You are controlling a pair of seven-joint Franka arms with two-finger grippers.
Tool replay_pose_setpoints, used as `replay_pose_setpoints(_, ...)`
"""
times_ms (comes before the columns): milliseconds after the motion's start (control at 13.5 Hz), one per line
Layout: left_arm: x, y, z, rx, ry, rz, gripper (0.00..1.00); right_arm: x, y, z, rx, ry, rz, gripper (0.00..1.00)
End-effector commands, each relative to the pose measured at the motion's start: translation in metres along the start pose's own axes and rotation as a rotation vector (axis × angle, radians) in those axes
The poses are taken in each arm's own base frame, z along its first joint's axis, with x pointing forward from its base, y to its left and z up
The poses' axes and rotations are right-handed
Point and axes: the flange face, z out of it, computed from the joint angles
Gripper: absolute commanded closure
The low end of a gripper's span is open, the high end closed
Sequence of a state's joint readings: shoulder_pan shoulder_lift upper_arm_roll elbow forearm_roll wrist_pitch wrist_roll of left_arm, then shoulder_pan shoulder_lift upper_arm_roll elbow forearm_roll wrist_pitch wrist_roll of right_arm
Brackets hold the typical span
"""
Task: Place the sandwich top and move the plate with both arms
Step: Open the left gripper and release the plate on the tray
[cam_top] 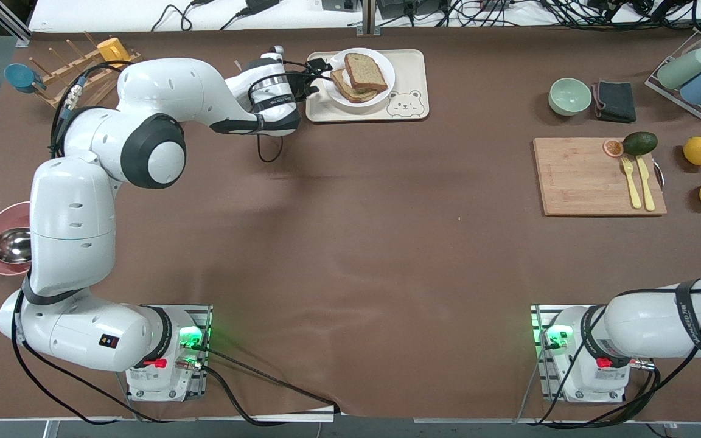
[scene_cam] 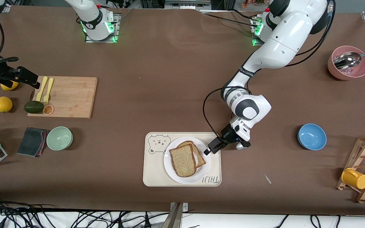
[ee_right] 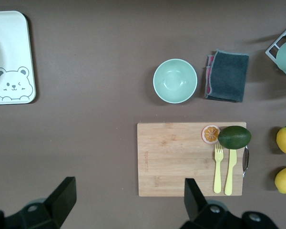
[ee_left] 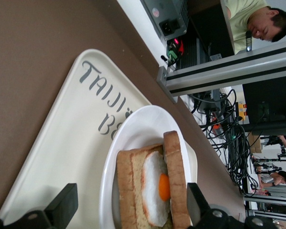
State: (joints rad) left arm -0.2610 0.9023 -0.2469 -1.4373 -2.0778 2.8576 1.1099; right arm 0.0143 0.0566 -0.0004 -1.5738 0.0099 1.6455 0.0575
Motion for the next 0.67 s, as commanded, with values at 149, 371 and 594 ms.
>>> replay_pose_setpoints(149,0.016,0.042,-0.053,0.053,0.032,0.090,0.00,-0.003,0.000,-0.002,0.016,0.001,0.008,0.00)
replay_pose_setpoints(371,0.030,0.053,-0.085,0.082,0.038,0.183,0.00,-0.003,-0.001,-0.003,0.016,0.002,0.008,0.00)
replay_pose_setpoints(594,0.037,0.051,-0.095,0.091,0.043,0.200,0.00,-0.003,-0.001,-0.003,0.016,0.002,0.008,0.00)
